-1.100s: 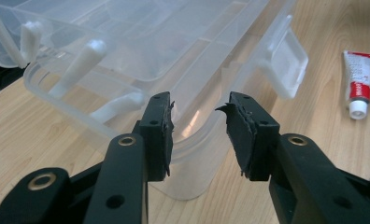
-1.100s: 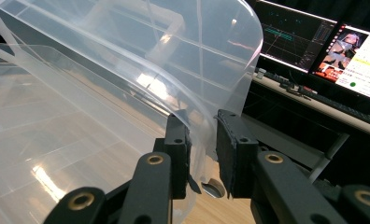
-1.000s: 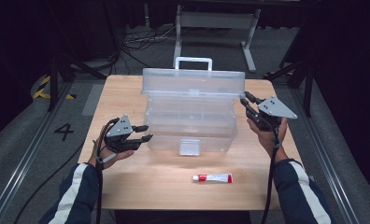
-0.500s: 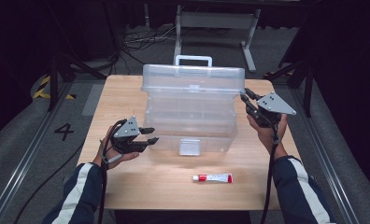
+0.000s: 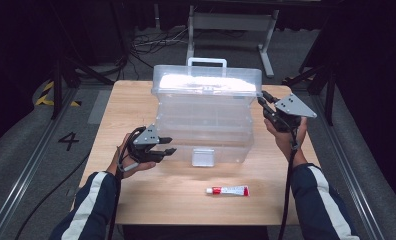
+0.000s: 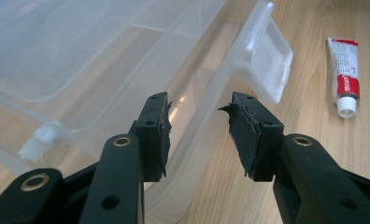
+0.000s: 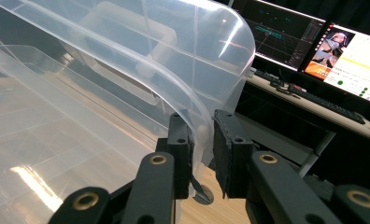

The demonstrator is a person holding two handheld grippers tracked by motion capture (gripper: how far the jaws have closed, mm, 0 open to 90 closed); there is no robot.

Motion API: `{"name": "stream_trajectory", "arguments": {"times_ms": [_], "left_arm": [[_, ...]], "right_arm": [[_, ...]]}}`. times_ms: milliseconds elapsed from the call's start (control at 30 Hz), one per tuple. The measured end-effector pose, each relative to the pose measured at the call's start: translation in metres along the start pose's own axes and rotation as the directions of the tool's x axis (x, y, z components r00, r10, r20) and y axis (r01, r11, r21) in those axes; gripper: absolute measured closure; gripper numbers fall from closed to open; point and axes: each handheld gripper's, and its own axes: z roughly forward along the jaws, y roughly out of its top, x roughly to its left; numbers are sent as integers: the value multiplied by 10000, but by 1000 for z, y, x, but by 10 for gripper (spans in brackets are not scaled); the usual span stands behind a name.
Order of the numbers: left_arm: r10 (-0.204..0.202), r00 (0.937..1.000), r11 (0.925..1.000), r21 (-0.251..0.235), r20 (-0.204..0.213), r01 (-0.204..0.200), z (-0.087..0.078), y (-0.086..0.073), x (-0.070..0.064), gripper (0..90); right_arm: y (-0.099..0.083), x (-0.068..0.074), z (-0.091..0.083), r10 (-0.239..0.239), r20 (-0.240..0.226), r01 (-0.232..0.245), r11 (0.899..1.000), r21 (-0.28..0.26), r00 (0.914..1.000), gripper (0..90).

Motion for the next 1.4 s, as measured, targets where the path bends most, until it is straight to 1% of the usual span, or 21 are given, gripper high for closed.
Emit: {"name": "stream_trajectory", "arguments": {"times_ms": [67, 133, 200, 267, 300, 433, 500, 633, 667, 733, 833, 867, 900, 933, 967, 1033, 1133, 1200, 1300, 1333, 1400], "left_arm": [[15, 10000, 10000, 21, 28, -15, 2, 0, 1, 580], [-77, 9999, 10000, 5, 89, 77, 4, 0, 1, 580], [-112, 9998, 9999, 89, 170, 110, 6, 1, 2, 580], [-110, 9998, 9998, 153, 159, 108, 8, 2, 3, 581], [-130, 9996, 9998, 175, 234, 126, 9, 2, 3, 584], [35, 9995, 9991, 432, 305, -49, 12, 5, 2, 586], [-18, 9996, 9986, 534, 282, 3, 13, 7, 2, 596], [122, 9993, 9963, 848, 349, -151, 15, 11, 2, 607], [238, 9993, 9944, 1021, 296, -267, 15, 12, 3, 627], [393, 9991, 9926, 1147, 168, -410, 16, 13, 2, 669], [605, 9980, 9873, 1461, 195, -627, 17, 14, 2, 680], [619, 9980, 9851, 1598, 160, -637, 17, 15, 2, 683], [715, 9974, 9819, 1749, 123, -726, 18, 15, 3, 701], [728, 9973, 9806, 1818, 115, -736, 19, 14, 3, 713], [636, 9979, 9812, 1816, 141, -651, 19, 14, 3, 720], [664, 9977, 9802, 1859, 148, -680, 19, 14, 4, 722], [744, 9970, 9794, 1868, 209, -770, 19, 14, 5, 729], [690, 9971, 9761, 2042, 328, -742, 19, 15, 6, 736], [748, 9962, 9741, 2105, 447, -826, 20, 17, 8, 743], [746, 9961, 9740, 2109, 464, -828, 20, 17, 8, 745], [855, 9950, 9704, 2218, 517, -949, 19, 17, 8, 748]], "right_arm": [[1, -1, 1, 13, -6, -13, 10000, -4, 10000, 779], [1, -1, 2, 24, -12, -24, 10000, 3, 10000, 780], [2, -2, 2, 8, -1, -8, 10000, 10, 10000, 781], [3, -3, 3, 37, -17, -37, 10000, 23, 10000, 782], [4, -3, 4, 48, -1, -48, 10000, 41, 10000, 782], [5, -4, 5, 59, -4, -59, 10000, 53, 10000, 783], [6, -5, 6, 88, -6, -88, 9999, 51, 10000, 784], [7, -6, 8, 80, 12, -80, 9999, 63, 10000, 787], [8, -6, 8, 81, 24, -81, 9999, 72, 10000, 788], [8, -6, 8, 71, 46, -71, 10000, 58, 10000, 789], [8, -6, 9, 63, 135, -64, 10000, 35, 9999, 792], [8, -6, 10, 72, 160, -73, 10000, 18, 9998, 793], [8, -6, 10, 70, 195, -70, 10000, -1, 9998, 794], [8, -6, 11, 59, 234, -59, 10000, -22, 9997, 796], [9, -6, 11, 37, 263, -36, 10000, -41, 9996, 797], [10, -7, 12, -82, 308, 84, 10000, -42, 9995, 802], [9, -8, 16, 56, 378, -49, 9998, -182, 9993, 805], [10, -8, 18, 120, 440, -109, 9997, -238, 9990, 808], [11, -9, 20, 140, 560, -127, 9996, -237, 9983, 815], [12, -9, 21, 132, 589, -119, 9997, -226, 9982, 817], [13, -10, 23, 30, 676, -17, 9998, -190, 9977, 824]]}}
